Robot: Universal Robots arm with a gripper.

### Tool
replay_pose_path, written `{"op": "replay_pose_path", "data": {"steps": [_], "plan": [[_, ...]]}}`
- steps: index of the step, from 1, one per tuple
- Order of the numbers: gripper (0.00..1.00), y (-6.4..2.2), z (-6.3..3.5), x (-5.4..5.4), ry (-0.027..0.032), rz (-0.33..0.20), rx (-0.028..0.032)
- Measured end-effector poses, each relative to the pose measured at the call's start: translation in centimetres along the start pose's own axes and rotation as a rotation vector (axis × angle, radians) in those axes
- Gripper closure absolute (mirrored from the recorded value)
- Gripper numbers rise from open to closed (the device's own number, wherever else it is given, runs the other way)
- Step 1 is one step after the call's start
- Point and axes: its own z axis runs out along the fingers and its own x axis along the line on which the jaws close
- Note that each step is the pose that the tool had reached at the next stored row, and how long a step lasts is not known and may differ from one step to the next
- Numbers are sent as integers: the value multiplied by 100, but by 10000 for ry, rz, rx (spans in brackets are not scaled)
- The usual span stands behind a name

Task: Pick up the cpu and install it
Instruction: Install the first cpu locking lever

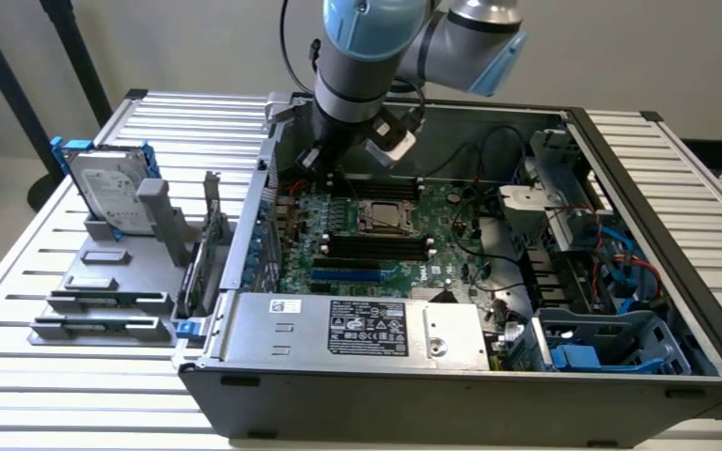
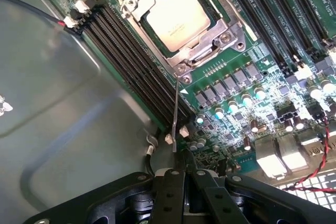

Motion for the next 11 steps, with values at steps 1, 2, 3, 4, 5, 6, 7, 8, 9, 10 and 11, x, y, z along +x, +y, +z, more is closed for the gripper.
{"op": "replay_pose_path", "data": {"steps": [1, 2, 3, 4, 5, 6, 7, 8, 9, 10, 11], "plan": [[89, 0, 1, -1, 4, 41, 6], [89, 1, 0, -2, 8, 74, 2], [89, 2, -1, -3, 14, 104, -9], [89, 3, -1, -3, 16, 134, -27], [89, 3, -2, -4, 11, 166, -52], [89, 4, -2, -6, -5, 198, -84], [89, 5, -3, -7, -33, 233, -125], [89, 5, -4, -8, -58, 266, -165], [89, 6, -4, -9, -77, 302, -202], [89, 6, -4, -9, -84, 336, -228], [89, 7, -4, -9, -75, 363, -239]]}}
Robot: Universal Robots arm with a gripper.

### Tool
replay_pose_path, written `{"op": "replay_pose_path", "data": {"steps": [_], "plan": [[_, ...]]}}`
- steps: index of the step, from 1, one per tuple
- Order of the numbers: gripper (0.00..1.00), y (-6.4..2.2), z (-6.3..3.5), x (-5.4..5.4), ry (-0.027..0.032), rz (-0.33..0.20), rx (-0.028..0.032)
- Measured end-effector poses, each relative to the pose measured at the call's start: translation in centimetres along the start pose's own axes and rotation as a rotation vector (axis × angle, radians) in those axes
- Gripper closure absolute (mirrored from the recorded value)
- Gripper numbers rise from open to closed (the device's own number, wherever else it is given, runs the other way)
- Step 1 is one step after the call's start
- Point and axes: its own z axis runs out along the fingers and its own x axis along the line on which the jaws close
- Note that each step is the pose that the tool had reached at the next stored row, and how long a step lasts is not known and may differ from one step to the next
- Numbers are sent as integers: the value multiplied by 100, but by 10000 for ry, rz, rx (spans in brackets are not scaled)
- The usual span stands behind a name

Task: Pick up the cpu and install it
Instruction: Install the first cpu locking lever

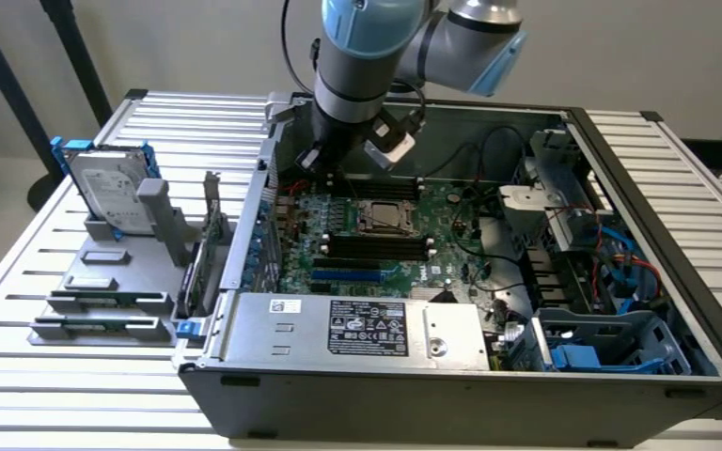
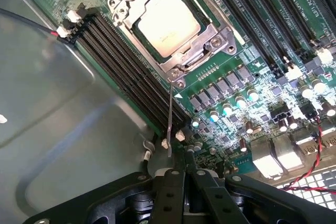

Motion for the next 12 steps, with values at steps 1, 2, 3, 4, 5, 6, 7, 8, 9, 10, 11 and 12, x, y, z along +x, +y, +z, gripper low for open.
{"op": "replay_pose_path", "data": {"steps": [1, 2, 3, 4, 5, 6, 7, 8, 9, 10, 11, 12], "plan": [[89, 0, 0, 0, 11, 31, -9], [89, 0, 0, 0, 24, 63, -18], [89, 0, 0, 1, 36, 93, -26], [89, 2, 0, 3, 48, 119, -33], [89, 6, 0, 6, 59, 144, -40], [89, 10, -2, 11, 68, 168, -46], [89, 17, -3, 16, 76, 190, -52], [89, 26, -5, 25, 86, 216, -60], [89, 35, -7, 33, 96, 241, -66], [89, 46, -9, 42, 104, 264, -73], [89, 57, -11, 53, 112, 283, -78], [89, 71, -12, 65, 121, 298, -82]]}}
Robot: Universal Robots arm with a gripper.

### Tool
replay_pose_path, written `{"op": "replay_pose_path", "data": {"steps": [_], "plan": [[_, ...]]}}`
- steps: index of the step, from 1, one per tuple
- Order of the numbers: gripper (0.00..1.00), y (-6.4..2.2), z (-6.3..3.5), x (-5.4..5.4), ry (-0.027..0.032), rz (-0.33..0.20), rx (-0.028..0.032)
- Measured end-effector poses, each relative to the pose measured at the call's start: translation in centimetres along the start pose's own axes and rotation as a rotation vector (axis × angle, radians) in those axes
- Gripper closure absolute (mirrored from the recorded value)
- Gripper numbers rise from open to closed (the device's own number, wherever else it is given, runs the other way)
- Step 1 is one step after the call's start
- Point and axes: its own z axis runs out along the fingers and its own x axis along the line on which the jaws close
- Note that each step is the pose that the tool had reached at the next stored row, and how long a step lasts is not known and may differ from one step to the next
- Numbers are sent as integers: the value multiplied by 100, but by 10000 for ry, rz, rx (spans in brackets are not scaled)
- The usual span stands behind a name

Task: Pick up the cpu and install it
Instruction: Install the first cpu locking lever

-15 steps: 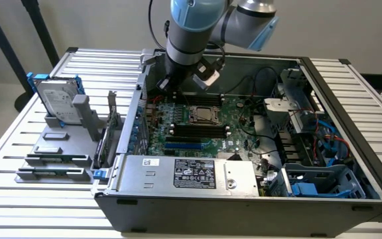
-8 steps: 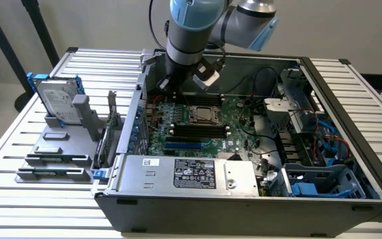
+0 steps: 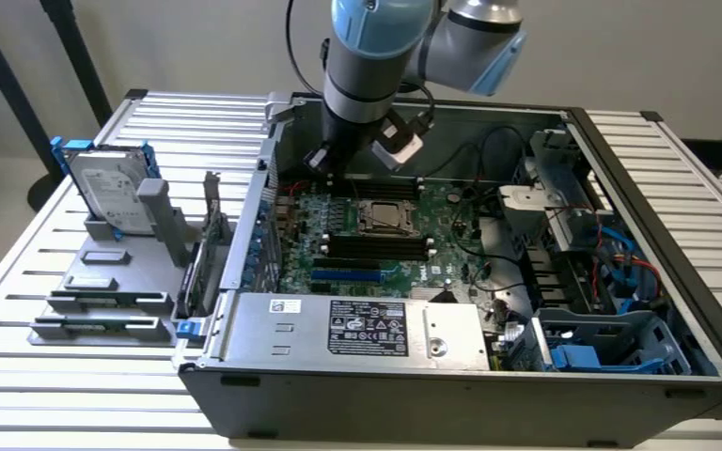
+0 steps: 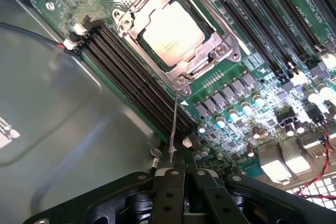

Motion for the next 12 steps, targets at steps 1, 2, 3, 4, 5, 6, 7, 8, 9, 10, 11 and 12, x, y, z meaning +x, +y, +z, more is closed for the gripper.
{"op": "replay_pose_path", "data": {"steps": [1, 2, 3, 4, 5, 6, 7, 8, 9, 10, 11, 12], "plan": [[89, 14, -2, 13, 6, 14, -3], [89, 28, -5, 28, 12, 25, -5], [89, 45, -7, 43, 18, 36, -7], [89, 61, -10, 59, 24, 46, -8], [89, 78, -13, 75, 29, 54, -8], [89, 94, -16, 91, 36, 60, -6], [89, 109, -19, 107, 44, 67, -3], [89, 124, -23, 123, 54, 73, 0], [89, 139, -26, 138, 63, 81, 3], [89, 153, -30, 153, 71, 88, 7], [89, 168, -34, 169, 81, 93, 11], [89, 185, -38, 185, 91, 97, 18]]}}
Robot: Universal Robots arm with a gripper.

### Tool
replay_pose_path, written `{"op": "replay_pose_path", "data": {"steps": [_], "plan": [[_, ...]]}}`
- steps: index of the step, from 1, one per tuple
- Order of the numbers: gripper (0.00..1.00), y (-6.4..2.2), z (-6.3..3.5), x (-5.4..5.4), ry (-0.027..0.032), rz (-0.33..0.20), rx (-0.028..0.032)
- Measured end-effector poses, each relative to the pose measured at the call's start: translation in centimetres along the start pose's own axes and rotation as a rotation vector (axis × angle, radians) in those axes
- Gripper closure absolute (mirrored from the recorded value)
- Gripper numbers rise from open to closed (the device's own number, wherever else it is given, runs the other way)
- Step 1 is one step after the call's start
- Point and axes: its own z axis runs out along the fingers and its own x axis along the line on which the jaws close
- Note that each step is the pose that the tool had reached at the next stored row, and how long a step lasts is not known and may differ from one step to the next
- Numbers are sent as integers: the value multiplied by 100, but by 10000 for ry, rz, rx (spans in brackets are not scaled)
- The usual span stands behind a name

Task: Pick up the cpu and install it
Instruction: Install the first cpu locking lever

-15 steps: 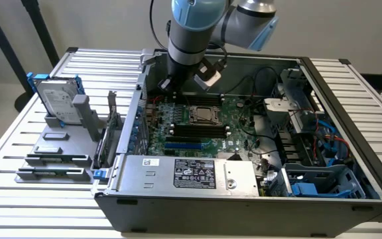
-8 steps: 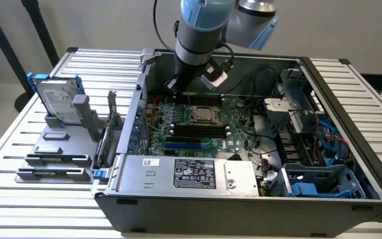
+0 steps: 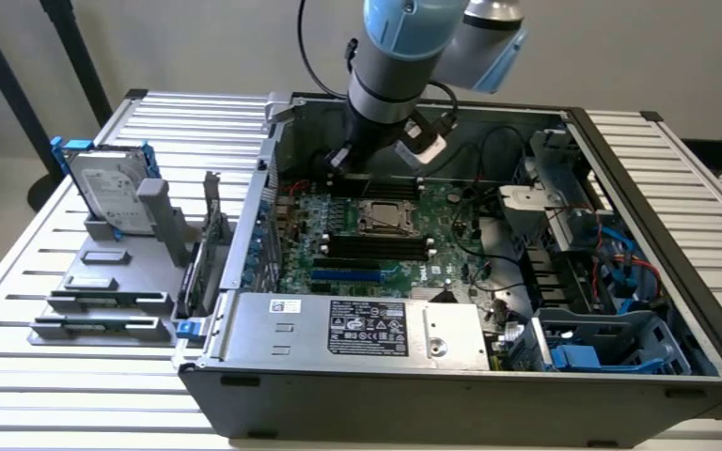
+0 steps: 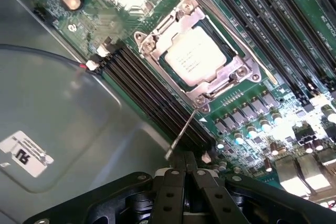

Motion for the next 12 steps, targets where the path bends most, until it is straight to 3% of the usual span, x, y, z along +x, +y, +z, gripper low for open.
{"op": "replay_pose_path", "data": {"steps": [5, 10, 12], "plan": [[89, 77, 5, 64, 54, 5, 41], [89, 112, 87, 41, 68, -5, 24], [89, 123, 115, 32, 98, -28, -12]]}}
